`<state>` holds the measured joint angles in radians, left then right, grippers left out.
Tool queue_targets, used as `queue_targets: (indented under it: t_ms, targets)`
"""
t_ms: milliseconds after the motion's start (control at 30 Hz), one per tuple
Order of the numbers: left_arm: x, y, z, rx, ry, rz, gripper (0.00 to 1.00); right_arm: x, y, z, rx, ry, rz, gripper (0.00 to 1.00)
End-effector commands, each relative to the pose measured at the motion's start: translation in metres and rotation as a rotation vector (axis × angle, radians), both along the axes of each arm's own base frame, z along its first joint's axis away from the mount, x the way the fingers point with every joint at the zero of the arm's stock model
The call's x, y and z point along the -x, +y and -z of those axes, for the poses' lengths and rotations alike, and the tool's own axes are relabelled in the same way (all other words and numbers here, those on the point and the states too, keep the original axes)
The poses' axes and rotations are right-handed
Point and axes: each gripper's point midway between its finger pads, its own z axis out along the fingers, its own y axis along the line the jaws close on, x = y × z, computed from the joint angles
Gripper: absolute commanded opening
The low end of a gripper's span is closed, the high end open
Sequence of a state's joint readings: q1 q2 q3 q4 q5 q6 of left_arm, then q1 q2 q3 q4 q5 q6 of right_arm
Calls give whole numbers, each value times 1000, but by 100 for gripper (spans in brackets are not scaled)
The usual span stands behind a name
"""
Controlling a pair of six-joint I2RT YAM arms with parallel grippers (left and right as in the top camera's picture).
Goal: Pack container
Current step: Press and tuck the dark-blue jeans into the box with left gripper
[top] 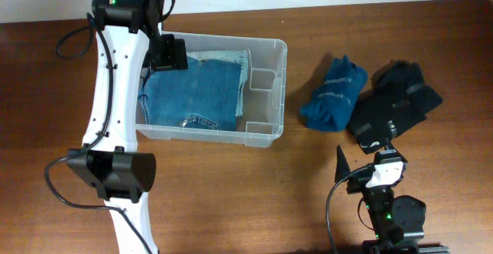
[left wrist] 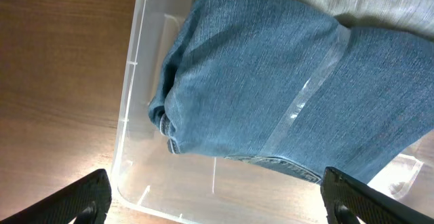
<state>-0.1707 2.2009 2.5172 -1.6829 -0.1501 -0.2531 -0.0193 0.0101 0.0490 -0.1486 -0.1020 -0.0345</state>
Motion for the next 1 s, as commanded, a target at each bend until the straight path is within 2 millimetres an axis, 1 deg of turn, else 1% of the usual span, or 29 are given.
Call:
queue_targets:
  t_ms: [0, 100, 167, 200, 267, 367, 400, 467, 500, 633, 700, 733, 767, 833, 867, 967]
  targets:
    - [-6, 2, -2, -10, -29, 5, 98, 0, -4, 2, 4, 1, 17, 98]
    - [-12, -3, 5, 11, -33, 9, 99, 0, -4, 3, 4, 2, 17, 98]
    - [-17, -10, 11, 40, -39, 19, 99, 0, -4, 2, 4, 1, 17, 98]
    - [-20, -18, 19, 62, -38, 32, 99, 0, -4, 2, 4, 1, 17, 98]
    - [-23, -28, 34, 64, -28, 50, 99, 0, -4, 2, 4, 1, 17, 98]
    - [-29, -47, 61, 59, -25, 105, 99, 0, -4, 2, 4, 1, 17, 98]
    - [-35, -56, 73, 59, -38, 132, 99, 0, -3, 2, 4, 1, 16, 98]
    - [-42, -65, 87, 63, -65, 155, 99, 0, -3, 2, 4, 1, 16, 98]
    - [-50, -71, 94, 69, -95, 162, 99, 0, -3, 2, 4, 1, 16, 98]
    - [-66, -76, 107, 81, -159, 165, 99, 0, -3, 2, 3, 1, 15, 99]
    - [-79, -78, 122, 87, -208, 162, 99, 0, -2, 2, 2, 1, 6, 98]
    - [-81, -79, 126, 89, -213, 163, 99, 0, -1, 2, 2, 1, 4, 98]
    - [-83, -79, 135, 90, -218, 163, 99, 0, -1, 2, 2, 1, 5, 98]
    - [-82, -79, 159, 86, -196, 163, 100, 0, 1, 2, 0, 1, -12, 98]
    - [-78, -78, 179, 78, -154, 162, 99, 1, 5, 2, -2, 0, -35, 98]
    - [-61, -79, 223, 84, -30, 167, 99, 3, 19, 0, -11, -7, -117, 98]
